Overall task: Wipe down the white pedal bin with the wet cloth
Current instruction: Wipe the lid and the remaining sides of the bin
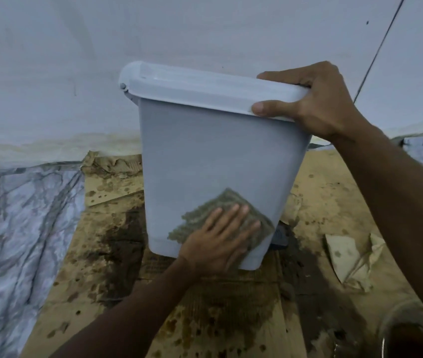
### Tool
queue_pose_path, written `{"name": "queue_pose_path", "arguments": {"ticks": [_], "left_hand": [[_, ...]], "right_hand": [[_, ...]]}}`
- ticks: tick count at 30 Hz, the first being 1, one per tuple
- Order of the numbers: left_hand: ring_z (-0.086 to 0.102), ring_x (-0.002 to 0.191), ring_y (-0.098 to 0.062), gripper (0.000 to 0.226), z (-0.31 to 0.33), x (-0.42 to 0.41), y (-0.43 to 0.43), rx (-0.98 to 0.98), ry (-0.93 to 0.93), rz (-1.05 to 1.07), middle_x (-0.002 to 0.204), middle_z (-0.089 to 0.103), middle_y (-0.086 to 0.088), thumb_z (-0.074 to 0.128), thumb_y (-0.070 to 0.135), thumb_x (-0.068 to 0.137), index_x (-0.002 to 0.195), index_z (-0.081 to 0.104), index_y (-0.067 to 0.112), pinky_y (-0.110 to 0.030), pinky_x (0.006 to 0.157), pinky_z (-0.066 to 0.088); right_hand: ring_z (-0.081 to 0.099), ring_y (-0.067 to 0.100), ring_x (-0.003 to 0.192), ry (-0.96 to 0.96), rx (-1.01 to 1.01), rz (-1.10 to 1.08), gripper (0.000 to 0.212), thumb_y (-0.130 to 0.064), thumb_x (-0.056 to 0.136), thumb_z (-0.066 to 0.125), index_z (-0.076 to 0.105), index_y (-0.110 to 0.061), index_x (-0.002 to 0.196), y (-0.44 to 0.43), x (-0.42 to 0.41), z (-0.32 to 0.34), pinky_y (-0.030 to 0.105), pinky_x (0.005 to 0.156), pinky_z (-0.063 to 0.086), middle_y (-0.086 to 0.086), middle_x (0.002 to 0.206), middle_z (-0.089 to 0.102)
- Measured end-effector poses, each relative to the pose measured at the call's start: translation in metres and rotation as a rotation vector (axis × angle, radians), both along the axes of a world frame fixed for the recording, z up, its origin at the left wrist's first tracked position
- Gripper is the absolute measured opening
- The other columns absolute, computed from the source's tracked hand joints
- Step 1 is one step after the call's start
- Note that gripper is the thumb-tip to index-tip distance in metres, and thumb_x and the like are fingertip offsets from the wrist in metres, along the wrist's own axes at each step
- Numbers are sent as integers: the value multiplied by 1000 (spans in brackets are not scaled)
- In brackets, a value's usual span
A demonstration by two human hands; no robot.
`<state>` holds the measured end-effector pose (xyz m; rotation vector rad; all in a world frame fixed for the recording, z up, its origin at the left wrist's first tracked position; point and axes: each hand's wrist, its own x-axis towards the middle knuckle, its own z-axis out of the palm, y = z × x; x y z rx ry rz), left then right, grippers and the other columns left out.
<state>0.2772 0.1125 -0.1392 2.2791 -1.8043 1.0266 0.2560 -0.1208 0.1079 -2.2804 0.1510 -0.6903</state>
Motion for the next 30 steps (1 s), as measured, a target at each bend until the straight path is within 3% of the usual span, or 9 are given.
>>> {"name": "queue_pose_path", "arguments": {"ticks": [4, 6, 9, 13, 16, 20, 24, 27, 30], "left_hand": [[-2, 155, -28, 64, -2, 9, 14, 144, -104, -125, 166, 2, -14, 34, 46, 103, 159, 17, 20, -44, 126, -1], [-1, 155, -26, 64, 15, 25, 22, 17, -58, -48, 168, -3, -11, 32, 48, 103, 159, 16, 23, -43, 126, 0], [-4, 155, -28, 71, 51, 49, 28, -297, 117, 237, 167, -11, -11, 30, 52, 100, 160, 5, 25, -47, 125, -2], [4, 153, -40, 72, 103, 51, -14, -630, 312, 505, 162, 11, -29, 37, 43, 99, 157, 15, 7, -55, 124, 6], [3, 152, -40, 72, 130, 27, -63, -707, 438, 504, 162, 12, -29, 32, 44, 100, 155, 18, 0, -55, 124, 3], [5, 153, -40, 69, 127, -1, -94, -576, 397, 370, 162, 6, -23, 34, 43, 102, 155, 19, 2, -54, 124, 4], [-13, 153, -31, 65, 99, -14, -92, -178, 148, 107, 164, 0, -13, 37, 42, 104, 158, 19, 11, -48, 124, -8], [-10, 154, -28, 66, 57, -22, -69, 74, 15, -49, 166, 0, -11, 38, 38, 105, 159, 14, 10, -45, 124, -9], [-5, 155, -28, 62, 10, -19, -28, 200, -59, -126, 167, 2, -10, 30, 41, 106, 160, 16, 12, -44, 125, -5]], "right_hand": [[66, -1, 111, -8, -14, -13, 71, -78, 56, 76, 77, -37, 113, -1, 1, 1, 41, 96, 55, -17, 119, 73], [66, 0, 111, -5, -14, -9, 71, -78, 56, 75, 76, -37, 114, -1, 1, 0, 41, 97, 55, -16, 120, 73], [65, -1, 113, 11, -4, -18, 71, -79, 54, 75, 76, -39, 113, -1, 3, 1, 42, 99, 54, -18, 119, 72], [64, 0, 115, 32, 2, -27, 71, -79, 52, 75, 76, -41, 112, 0, 6, 3, 42, 101, 52, -20, 119, 72], [65, 1, 114, 35, 14, -36, 69, -79, 51, 75, 77, -42, 110, -1, 6, 2, 43, 100, 52, -20, 118, 73], [67, -1, 109, 29, 43, -30, 61, -73, 53, 77, 78, -42, 105, -2, 5, 2, 42, 97, 54, -21, 111, 74], [65, 1, 114, 29, 40, -32, 68, -78, 50, 77, 77, -43, 108, -1, 5, 2, 42, 100, 52, -21, 115, 73], [64, 0, 117, 36, 33, -31, 70, -79, 50, 76, 76, -43, 110, -1, 2, 2, 43, 102, 51, -21, 118, 72], [63, -1, 116, 35, 19, -25, 70, -78, 53, 75, 75, -42, 113, 1, 0, 1, 41, 101, 52, -20, 121, 71]]}}
